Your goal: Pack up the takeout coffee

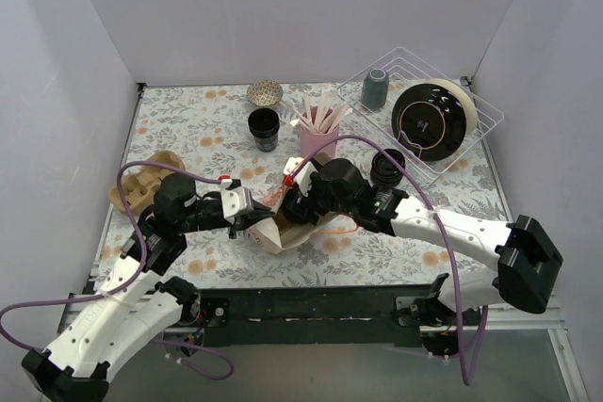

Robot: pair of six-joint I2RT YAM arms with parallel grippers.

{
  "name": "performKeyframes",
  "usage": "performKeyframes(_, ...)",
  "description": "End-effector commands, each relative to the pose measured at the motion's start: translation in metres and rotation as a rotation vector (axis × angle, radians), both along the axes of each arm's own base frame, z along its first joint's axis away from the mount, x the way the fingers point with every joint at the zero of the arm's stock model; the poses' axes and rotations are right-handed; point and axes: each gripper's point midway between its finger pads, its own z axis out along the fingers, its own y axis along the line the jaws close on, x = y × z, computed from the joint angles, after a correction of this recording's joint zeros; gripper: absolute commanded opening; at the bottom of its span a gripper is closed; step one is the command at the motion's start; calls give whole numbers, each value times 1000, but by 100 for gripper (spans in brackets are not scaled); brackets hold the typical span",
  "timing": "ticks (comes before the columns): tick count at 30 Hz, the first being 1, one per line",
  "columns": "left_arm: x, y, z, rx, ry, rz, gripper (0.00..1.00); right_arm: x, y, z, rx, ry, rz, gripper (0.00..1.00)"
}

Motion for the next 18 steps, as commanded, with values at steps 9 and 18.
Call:
performKeyframes(9,-7,2,-10,-3,47,1,0,34,5,-10,-35,-29,-159,80)
performKeyframes(18,-8,4,-9,-4,48,20,0,18,14,-30,-81,25,-42,71)
